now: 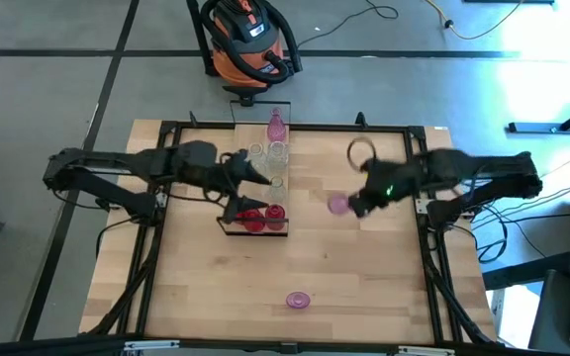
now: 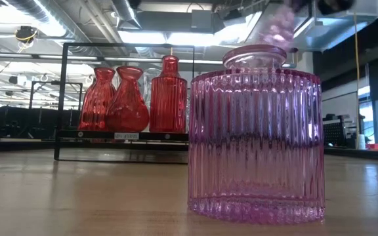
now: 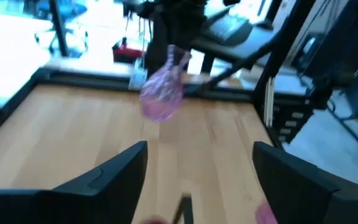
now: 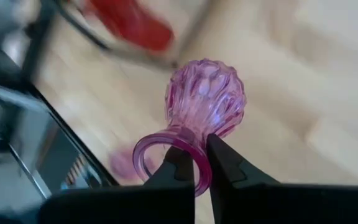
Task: Sort vases onto shelf
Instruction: Put the purple vase on the shelf
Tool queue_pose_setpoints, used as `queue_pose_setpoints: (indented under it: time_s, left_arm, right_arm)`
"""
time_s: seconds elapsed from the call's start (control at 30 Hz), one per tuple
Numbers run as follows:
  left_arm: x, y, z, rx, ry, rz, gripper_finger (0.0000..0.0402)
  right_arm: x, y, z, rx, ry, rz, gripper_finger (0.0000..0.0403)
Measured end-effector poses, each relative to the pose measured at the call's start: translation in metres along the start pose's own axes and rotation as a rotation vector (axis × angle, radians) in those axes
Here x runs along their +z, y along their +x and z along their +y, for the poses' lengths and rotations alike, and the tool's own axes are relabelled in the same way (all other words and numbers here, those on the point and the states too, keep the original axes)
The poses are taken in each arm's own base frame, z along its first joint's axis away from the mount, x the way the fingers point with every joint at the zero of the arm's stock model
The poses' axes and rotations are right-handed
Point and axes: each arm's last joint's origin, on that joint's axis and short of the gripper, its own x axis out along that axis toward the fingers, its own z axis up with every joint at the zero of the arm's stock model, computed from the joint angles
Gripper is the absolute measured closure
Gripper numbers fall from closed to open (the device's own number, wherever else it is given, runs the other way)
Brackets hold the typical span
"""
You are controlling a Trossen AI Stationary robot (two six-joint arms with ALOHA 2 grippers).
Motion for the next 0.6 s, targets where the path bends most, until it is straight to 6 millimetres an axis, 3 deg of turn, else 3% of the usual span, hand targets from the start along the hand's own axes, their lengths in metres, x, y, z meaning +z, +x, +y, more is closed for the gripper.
queue_pose_setpoints:
  time_s: [0.2, 0.4, 0.6]
  left_arm:
    - [0.01, 0.022, 0.02, -0.013, 0.009, -0.106, 0.0084]
    - [0.041, 0.049, 0.029, -0.001, 0.071, -0.145, 0.0075]
    - [0.069, 0.084, 0.033, 0.055, 0.142, 0.008, 0.008]
  right_arm:
    - [0.034, -0.025, 0.003, 0.078, -0.03, -0.135, 0.0401]
    - [0.057, -0.026, 0.012, 0.185, -0.078, -0.195, 0.0402]
    - [0.071, -0.018, 0.021, 0.243, -0.124, -0.186, 0.0402]
